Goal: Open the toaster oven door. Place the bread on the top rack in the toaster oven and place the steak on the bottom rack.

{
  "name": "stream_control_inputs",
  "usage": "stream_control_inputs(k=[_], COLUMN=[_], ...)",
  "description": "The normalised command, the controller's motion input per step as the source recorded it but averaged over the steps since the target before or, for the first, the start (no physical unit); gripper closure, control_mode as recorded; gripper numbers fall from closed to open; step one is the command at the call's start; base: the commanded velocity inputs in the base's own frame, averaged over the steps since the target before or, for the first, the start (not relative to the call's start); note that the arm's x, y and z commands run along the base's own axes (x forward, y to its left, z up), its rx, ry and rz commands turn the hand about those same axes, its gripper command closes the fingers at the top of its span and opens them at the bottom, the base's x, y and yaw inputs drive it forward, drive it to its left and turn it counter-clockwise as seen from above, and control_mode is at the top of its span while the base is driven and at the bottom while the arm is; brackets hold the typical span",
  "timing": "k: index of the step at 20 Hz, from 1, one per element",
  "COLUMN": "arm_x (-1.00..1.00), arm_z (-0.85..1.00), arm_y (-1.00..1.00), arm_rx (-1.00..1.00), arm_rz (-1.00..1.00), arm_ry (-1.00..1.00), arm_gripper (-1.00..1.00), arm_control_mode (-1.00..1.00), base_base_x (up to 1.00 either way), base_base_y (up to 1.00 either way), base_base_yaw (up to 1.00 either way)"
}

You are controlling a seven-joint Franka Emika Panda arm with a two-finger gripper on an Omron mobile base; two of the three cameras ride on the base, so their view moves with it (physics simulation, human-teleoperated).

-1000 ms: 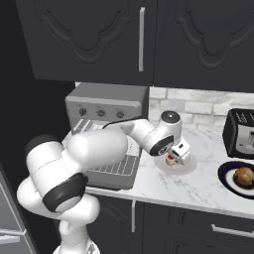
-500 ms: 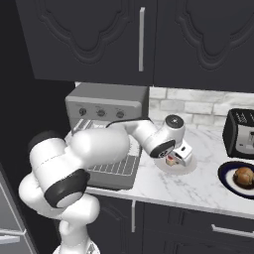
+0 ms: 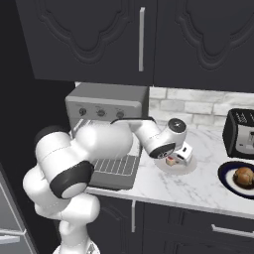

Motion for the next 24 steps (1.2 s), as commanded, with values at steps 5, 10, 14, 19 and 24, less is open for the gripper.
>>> stream_control_inputs(k=[5,10,14,19,24], arm_x=[0.09,0.08,0.16,0.14,0.18], arm_z=[-0.01,-0.11,-0.25,-0.22,-0.19], arm_y=[0.00,0.02,0.06,0.00,0.00], arm_rx=[-0.01,-0.01,0.00,0.00,0.00], arm_rz=[0.00,0.00,0.00,0.00,0.00], arm_ry=[0.00,0.00,0.00,0.00,0.00], arm_gripper=[-1.00,-1.00,-1.00,-1.00,-1.00], arm_control_mode=[-1.00,-1.00,-1.00,-1.00,-1.00], base_base_x=[0.00,0.00,0.00,0.00,0.00], base_base_y=[0.00,0.00,0.00,0.00,0.00], base_base_yaw=[0.00,0.00,0.00,0.00,0.00])
